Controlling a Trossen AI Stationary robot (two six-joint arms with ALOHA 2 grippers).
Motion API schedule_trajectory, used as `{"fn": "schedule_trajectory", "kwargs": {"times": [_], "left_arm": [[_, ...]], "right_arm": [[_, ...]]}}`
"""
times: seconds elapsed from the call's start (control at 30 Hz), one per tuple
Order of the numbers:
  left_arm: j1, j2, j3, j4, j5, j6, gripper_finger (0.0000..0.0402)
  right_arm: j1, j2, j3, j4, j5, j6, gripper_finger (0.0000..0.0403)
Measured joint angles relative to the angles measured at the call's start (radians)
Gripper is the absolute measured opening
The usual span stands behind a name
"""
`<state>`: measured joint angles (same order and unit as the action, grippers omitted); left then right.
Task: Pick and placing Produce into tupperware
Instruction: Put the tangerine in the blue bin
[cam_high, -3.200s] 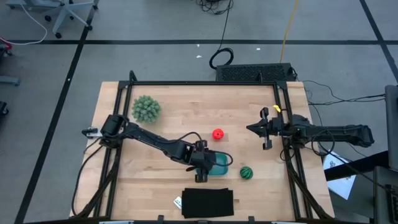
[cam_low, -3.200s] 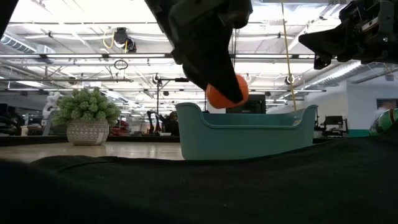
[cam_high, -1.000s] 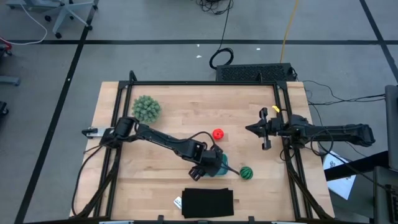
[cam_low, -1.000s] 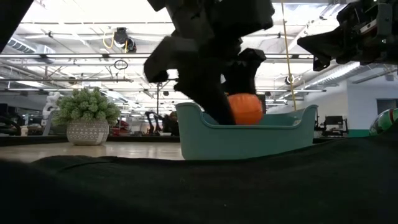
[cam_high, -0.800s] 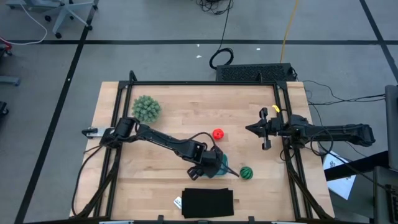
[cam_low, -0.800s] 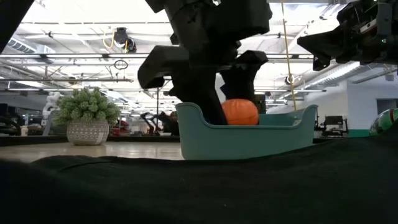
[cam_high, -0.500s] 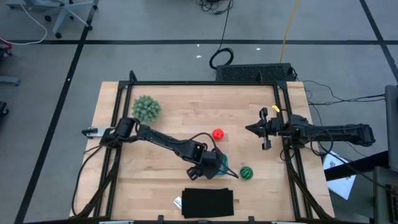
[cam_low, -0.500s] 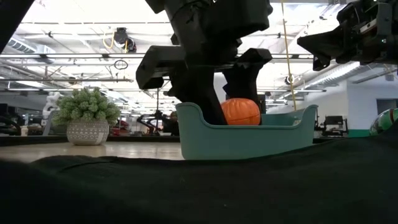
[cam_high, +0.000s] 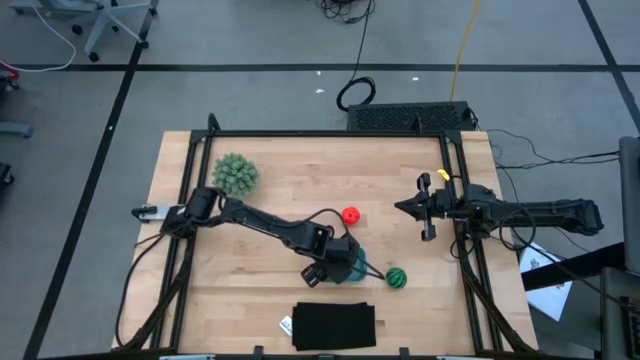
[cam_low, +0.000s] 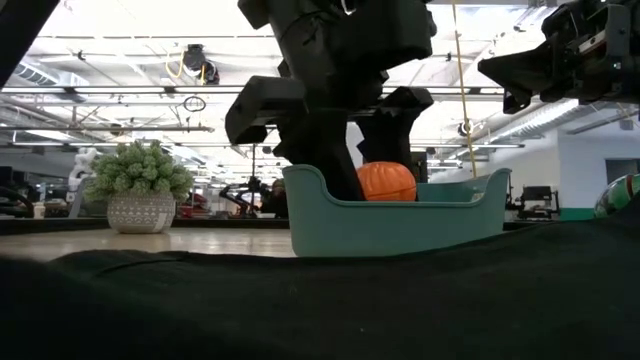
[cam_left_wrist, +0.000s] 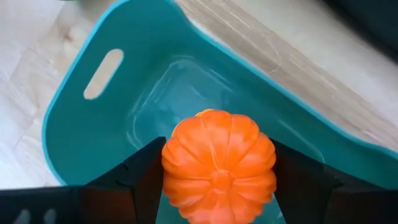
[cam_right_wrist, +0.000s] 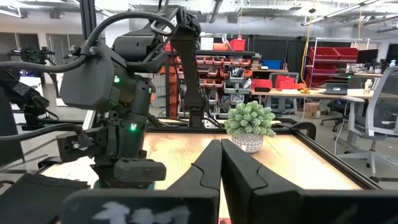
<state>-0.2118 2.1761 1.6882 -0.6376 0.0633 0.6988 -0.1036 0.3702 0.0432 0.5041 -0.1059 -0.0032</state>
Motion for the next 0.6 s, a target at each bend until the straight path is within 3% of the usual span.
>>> {"fn": "schedule_trajectory", "kwargs": {"times": [0.6], "left_arm": [[0.011, 0.000, 0.000, -0.001, 0.038, 0.014, 0.0244]], "right_arm": [[0.000, 0.000, 0.000, 0.000, 0.000, 0.000, 0.0000]]}}
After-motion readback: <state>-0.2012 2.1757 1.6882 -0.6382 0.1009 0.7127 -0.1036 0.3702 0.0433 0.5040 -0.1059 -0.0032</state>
